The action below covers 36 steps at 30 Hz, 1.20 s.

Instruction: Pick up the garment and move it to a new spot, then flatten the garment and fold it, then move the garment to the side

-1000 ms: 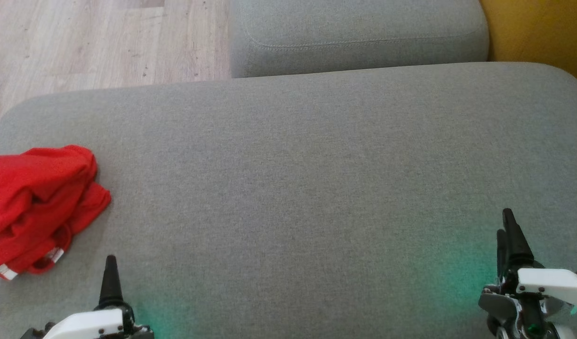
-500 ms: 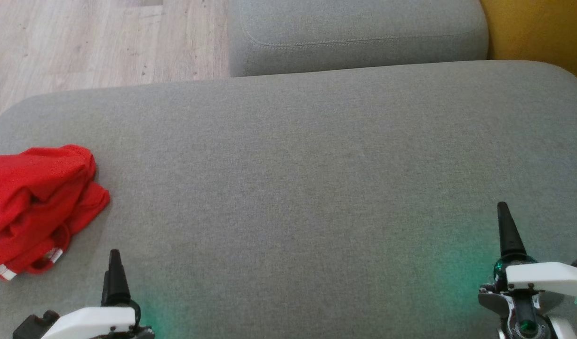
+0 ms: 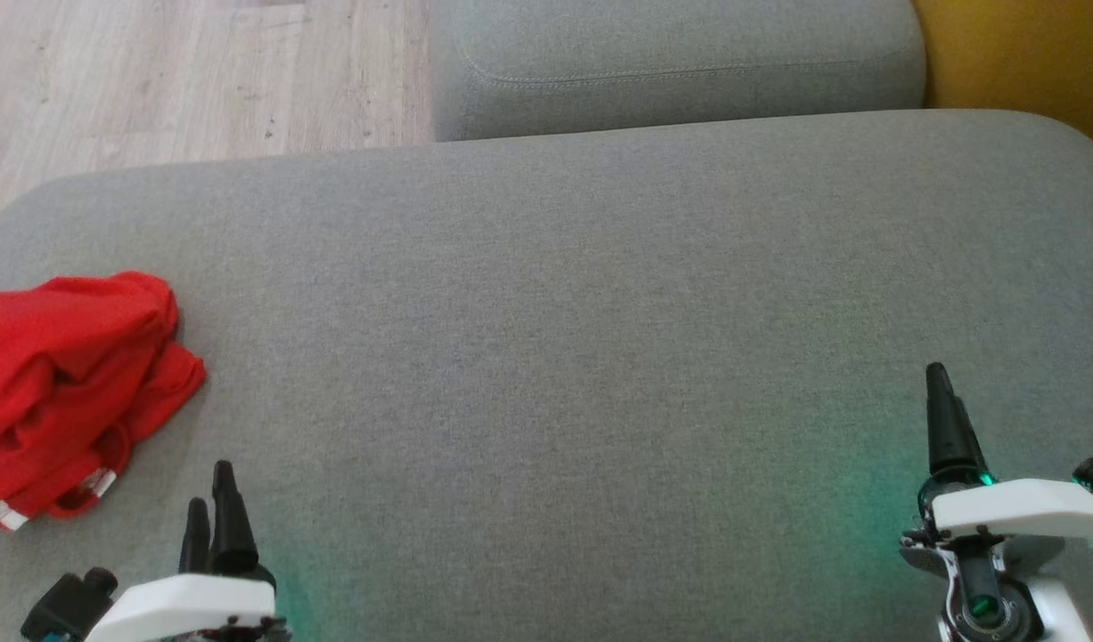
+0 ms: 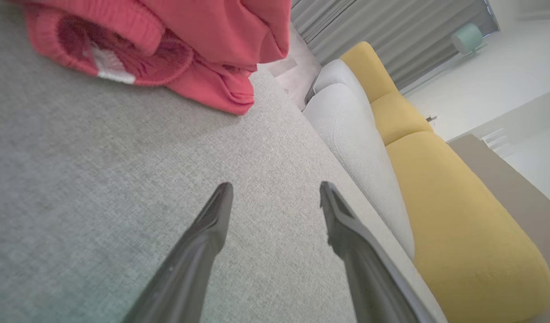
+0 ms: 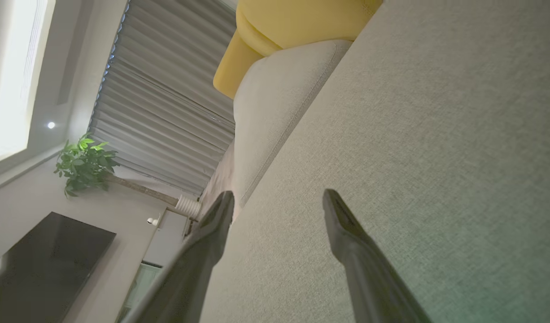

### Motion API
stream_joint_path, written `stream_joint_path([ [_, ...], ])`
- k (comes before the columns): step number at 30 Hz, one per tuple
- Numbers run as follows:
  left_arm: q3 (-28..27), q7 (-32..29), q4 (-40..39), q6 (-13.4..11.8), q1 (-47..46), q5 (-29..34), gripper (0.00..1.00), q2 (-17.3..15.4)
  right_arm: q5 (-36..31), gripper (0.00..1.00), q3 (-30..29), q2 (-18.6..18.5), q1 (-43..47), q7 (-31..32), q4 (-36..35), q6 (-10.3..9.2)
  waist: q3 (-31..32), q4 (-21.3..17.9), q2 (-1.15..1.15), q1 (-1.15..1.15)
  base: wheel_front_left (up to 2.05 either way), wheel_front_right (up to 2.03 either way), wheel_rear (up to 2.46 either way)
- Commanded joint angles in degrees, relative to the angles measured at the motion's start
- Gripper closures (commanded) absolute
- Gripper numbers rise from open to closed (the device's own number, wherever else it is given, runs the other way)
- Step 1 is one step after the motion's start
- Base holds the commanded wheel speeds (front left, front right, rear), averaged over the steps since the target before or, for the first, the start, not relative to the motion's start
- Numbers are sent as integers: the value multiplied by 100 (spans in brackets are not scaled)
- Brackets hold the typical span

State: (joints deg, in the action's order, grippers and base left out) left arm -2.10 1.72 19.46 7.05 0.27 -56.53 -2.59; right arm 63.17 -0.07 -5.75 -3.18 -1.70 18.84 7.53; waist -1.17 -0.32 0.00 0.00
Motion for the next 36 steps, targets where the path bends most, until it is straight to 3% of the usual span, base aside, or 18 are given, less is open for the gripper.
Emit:
stream_joint_path([
  [1,-74,102,-217,13,-302,255,0,-106,-230,0,102,-132,-299,-113,-215,-2,-9,-2,0,0,0,0,0],
  [36,21,680,-319,-107,-279,2714,0,-172,-2576,0,593,-331,-384,-687,-140,-3,-29,-1,0,0,0,0,0],
])
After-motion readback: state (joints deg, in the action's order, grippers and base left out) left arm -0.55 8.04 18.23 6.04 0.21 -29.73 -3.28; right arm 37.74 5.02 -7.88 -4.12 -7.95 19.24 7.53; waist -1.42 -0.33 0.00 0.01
